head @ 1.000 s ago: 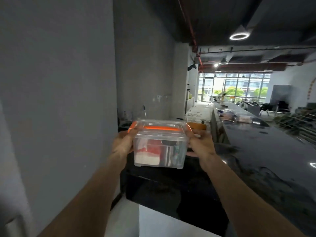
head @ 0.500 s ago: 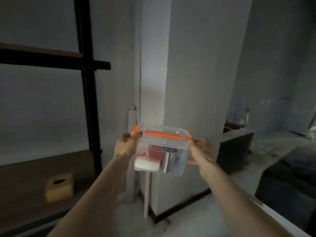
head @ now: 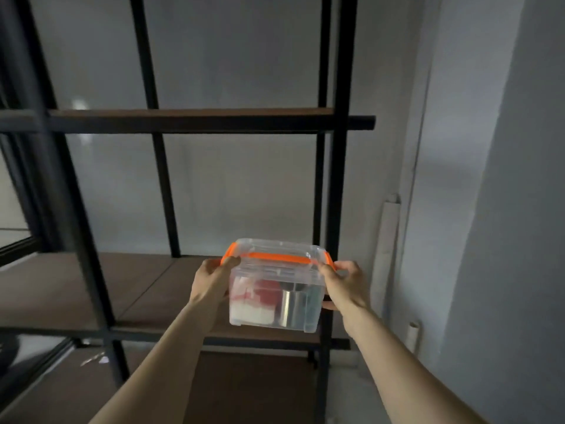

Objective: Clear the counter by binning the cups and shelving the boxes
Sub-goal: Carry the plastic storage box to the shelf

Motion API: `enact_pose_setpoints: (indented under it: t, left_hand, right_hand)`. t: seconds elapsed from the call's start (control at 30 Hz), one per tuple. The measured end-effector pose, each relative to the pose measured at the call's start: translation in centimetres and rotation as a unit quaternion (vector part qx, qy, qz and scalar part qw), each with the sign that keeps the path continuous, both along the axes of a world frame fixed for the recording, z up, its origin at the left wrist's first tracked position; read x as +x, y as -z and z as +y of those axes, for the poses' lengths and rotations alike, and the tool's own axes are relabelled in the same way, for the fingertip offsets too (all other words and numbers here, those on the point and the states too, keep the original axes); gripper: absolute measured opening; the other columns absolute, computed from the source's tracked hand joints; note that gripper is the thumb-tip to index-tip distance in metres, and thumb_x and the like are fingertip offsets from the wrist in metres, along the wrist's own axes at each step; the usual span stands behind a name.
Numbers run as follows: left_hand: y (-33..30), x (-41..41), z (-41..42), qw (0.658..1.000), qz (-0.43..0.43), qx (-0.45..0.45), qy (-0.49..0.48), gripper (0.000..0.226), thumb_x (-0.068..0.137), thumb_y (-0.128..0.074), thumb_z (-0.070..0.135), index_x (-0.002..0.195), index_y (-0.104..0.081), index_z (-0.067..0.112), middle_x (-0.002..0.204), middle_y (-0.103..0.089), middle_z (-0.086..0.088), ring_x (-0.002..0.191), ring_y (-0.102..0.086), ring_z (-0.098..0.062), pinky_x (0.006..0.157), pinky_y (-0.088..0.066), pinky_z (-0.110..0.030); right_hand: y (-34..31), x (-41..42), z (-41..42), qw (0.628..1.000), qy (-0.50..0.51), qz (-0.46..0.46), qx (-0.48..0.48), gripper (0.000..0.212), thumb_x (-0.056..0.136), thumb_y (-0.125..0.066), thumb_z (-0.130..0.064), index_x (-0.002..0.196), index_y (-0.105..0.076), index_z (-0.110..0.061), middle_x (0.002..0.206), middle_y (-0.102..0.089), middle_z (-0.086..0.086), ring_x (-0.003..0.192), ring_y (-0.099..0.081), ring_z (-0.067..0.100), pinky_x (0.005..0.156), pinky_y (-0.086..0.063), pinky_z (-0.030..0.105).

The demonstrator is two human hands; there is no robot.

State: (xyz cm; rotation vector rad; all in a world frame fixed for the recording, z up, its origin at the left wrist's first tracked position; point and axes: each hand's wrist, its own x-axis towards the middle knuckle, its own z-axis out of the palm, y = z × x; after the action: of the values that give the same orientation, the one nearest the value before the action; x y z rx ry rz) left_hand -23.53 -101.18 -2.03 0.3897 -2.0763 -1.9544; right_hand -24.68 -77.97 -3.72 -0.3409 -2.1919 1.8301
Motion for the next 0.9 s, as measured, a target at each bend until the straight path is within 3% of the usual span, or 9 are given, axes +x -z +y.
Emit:
enact_pose_setpoints:
  t: [0.13, 0.23, 0.33, 0.53, 0.63, 0.7, 0.77, 0.9]
  left_hand:
    - [1.1, -0.3, -2.9, 0.999, -0.005, -0.003, -0.040, 0.020, 0.087, -0.071, 0.035, 0.081, -0.061, 0.018, 0.086, -0.062, -0.008, 0.081, -0.060, -0.027, 0.084, -0.055, -0.044]
    - [2.9, -1.7, -5.3, 0.998, -0.021, -0.002, -0.058, 0.022, 0.089, -0.071, 0.031, 0.099, -0.063, 0.013, 0.086, -0.063, -0.007, 0.081, -0.061, -0.029, 0.090, -0.057, -0.050]
    - [4.9, -4.4, -8.4, 0.997, -0.034, 0.015, -0.066, 0.032, 0.090, -0.070, 0.029, 0.115, -0.062, 0.010, 0.092, -0.065, -0.008, 0.084, -0.064, -0.028, 0.090, -0.057, -0.049]
    - [9.7, -13.1, -16.1, 0.997, -0.045, 0.037, -0.054, 0.027, 0.092, -0.068, 0.025, 0.115, -0.059, 0.012, 0.097, -0.066, -0.007, 0.085, -0.065, -0.023, 0.072, -0.053, -0.035]
    - [11.8, -19.3, -20.9, 0.997, -0.060, 0.035, -0.040, 0.028, 0.092, -0.068, 0.023, 0.116, -0.058, 0.013, 0.102, -0.067, -0.008, 0.087, -0.067, -0.023, 0.069, -0.053, -0.034]
    - [13.3, -23.6, -24.0, 0.996, -0.077, 0.031, -0.026, 0.027, 0.092, -0.068, 0.021, 0.117, -0.058, 0.014, 0.101, -0.067, -0.007, 0.086, -0.067, -0.022, 0.065, -0.052, -0.031]
    - [14.9, -27.0, -26.5, 0.995, -0.101, 0.023, -0.010, 0.027, 0.092, -0.067, 0.018, 0.117, -0.058, 0.015, 0.101, -0.067, -0.006, 0.088, -0.068, -0.022, 0.068, -0.054, -0.032]
    - [18.0, -32.8, -30.1, 0.988, -0.152, -0.007, 0.011, 0.031, 0.088, -0.069, 0.019, 0.117, -0.062, 0.017, 0.106, -0.072, -0.007, 0.096, -0.069, -0.025, 0.085, -0.058, -0.043]
  right_hand:
    - [1.3, -2.3, -3.2, 1.000, -0.026, 0.004, 0.009, 0.035, 0.082, -0.074, -0.051, 0.101, -0.060, -0.025, 0.095, -0.069, 0.002, 0.087, -0.071, 0.025, 0.078, -0.065, 0.053]
    - [2.3, -4.1, -5.4, 0.999, -0.044, -0.012, 0.024, 0.027, 0.086, -0.073, -0.048, 0.091, -0.056, -0.027, 0.095, -0.068, 0.001, 0.091, -0.071, 0.025, 0.083, -0.063, 0.053]
    - [3.6, -7.1, -8.1, 0.997, -0.060, -0.021, 0.048, 0.031, 0.087, -0.074, -0.047, 0.098, -0.054, -0.026, 0.103, -0.067, 0.002, 0.096, -0.067, 0.023, 0.088, -0.060, 0.049]
    - [7.4, -15.4, -15.4, 0.990, -0.094, -0.046, 0.093, 0.045, 0.094, -0.070, -0.044, 0.127, -0.057, -0.016, 0.106, -0.054, -0.001, 0.091, -0.055, 0.016, 0.075, -0.047, 0.034]
    - [9.6, -20.9, -19.9, 0.990, -0.089, -0.069, 0.084, 0.046, 0.094, -0.070, -0.042, 0.132, -0.057, -0.018, 0.107, -0.058, -0.001, 0.092, -0.063, 0.016, 0.070, -0.057, 0.033]
    - [11.2, -24.4, -22.9, 0.990, -0.071, -0.090, 0.082, 0.042, 0.095, -0.070, -0.036, 0.132, -0.057, -0.019, 0.113, -0.061, 0.002, 0.104, -0.067, 0.023, 0.085, -0.063, 0.043]
    - [12.6, -27.5, -25.5, 0.988, -0.055, -0.114, 0.091, 0.040, 0.096, -0.070, -0.032, 0.132, -0.058, -0.019, 0.120, -0.064, 0.004, 0.110, -0.067, 0.026, 0.094, -0.061, 0.049]
    - [15.6, -32.8, -28.8, 0.981, -0.034, -0.151, 0.113, 0.045, 0.095, -0.071, -0.031, 0.136, -0.057, -0.021, 0.126, -0.066, 0.003, 0.114, -0.068, 0.026, 0.097, -0.059, 0.047]
